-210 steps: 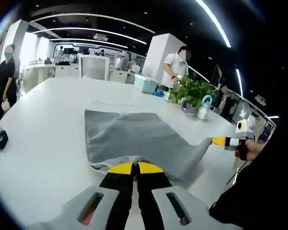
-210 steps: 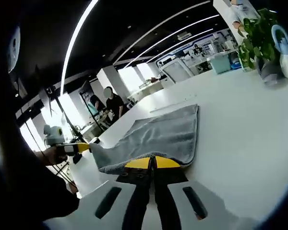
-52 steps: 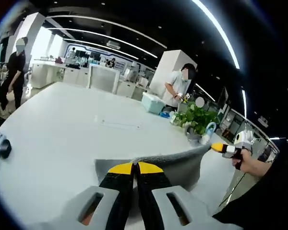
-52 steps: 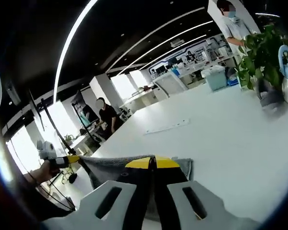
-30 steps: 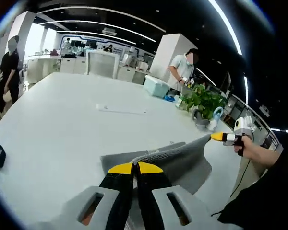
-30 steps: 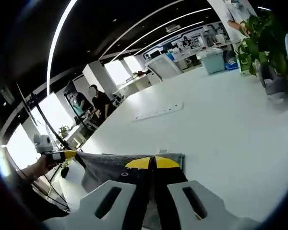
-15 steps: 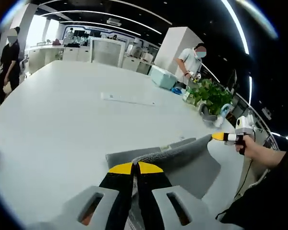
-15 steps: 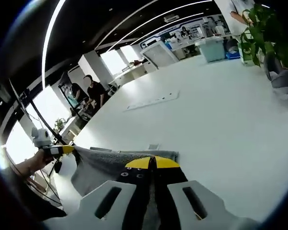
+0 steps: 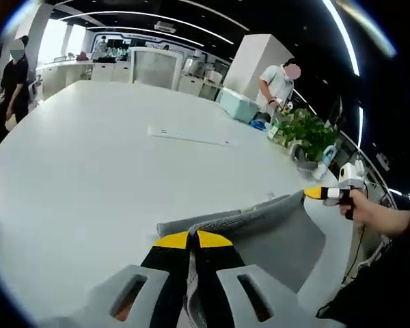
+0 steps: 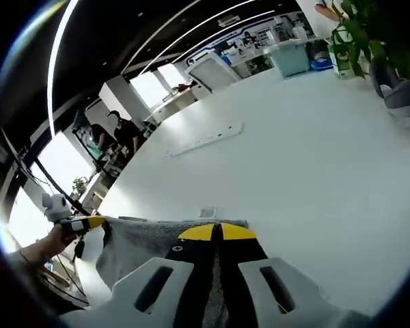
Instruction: Fold the towel on the table until its edges align and the towel forms a compact rectangular stack.
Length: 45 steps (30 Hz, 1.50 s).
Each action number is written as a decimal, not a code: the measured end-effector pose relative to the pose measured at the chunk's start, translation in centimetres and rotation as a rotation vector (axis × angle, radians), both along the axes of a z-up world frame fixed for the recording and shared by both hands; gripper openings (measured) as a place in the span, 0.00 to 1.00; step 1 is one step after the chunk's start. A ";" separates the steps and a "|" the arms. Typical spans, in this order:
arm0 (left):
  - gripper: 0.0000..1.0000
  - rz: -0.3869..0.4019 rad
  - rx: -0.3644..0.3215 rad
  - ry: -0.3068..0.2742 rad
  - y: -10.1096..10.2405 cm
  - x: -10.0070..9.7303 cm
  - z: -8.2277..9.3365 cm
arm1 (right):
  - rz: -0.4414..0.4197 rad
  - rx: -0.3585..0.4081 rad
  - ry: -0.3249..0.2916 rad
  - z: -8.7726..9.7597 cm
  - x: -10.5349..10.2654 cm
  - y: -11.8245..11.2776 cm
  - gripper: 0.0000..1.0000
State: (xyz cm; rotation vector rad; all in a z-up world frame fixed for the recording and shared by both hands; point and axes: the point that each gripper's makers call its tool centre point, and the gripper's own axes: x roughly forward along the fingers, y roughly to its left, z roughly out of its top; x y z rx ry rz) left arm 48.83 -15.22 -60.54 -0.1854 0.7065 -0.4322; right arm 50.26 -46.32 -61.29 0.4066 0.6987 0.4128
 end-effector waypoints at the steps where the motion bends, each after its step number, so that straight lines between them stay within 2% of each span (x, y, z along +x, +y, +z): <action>1: 0.02 -0.001 0.019 -0.006 0.0 0.2 -0.2 | 0.000 -0.003 0.001 -0.1 0.0 0.0 0.00; 8: 0.03 -0.006 0.062 -0.001 -0.1 0.9 -1.5 | 0.004 -0.073 -0.012 -0.7 0.1 -0.1 0.00; 15: 0.03 -0.005 0.093 -0.007 0.0 1.1 -2.0 | 0.011 -0.094 -0.012 -1.0 0.3 -0.2 0.00; 18: 0.03 -0.040 0.137 -0.034 -0.1 1.5 -2.3 | 0.014 -0.105 -0.009 -1.3 0.3 -0.2 0.00; 23: 0.04 -0.046 0.148 -0.065 -0.2 1.9 -2.2 | 0.026 -0.145 -0.012 -1.9 0.5 -0.1 0.00; 25: 0.09 -0.048 0.181 -0.076 0.2 2.1 -2.4 | 0.031 -0.163 -0.019 -2.0 0.6 -0.1 0.00; 27: 0.15 -0.058 0.229 -0.102 0.7 2.5 -2.4 | 0.063 -0.245 -0.051 -2.3 0.9 -0.5 0.00; 28: 0.17 -0.057 0.232 -0.094 0.8 2.5 -2.5 | 0.082 -0.322 -0.085 -2.3 1.2 -0.8 0.01; 30: 0.20 -0.047 0.255 -0.090 1.3 2.7 -2.8 | 0.114 -0.389 -0.101 -2.4 1.2 -0.7 0.04; 32: 0.23 -0.043 0.287 -0.085 1.9 2.7 -3.2 | 0.123 -0.384 -0.092 -2.7 1.2 -0.3 0.10; 35: 0.25 -0.042 0.322 -0.079 2.4 2.8 -3.7 | 0.134 -0.418 -0.077 -3.1 1.0 -0.5 0.12; 40: 0.29 0.010 0.314 -0.069 3.1 3.0 -3.5 | 0.141 -0.457 -0.091 -3.1 1.2 -0.9 0.17; 42: 0.29 0.006 0.323 -0.070 3.0 3.0 -3.6 | 0.155 -0.461 -0.093 -3.2 1.3 -0.8 0.17; 45: 0.28 -0.021 0.350 -0.082 2.7 3.0 -3.8 | 0.183 -0.507 -0.094 -3.6 1.3 -0.8 0.18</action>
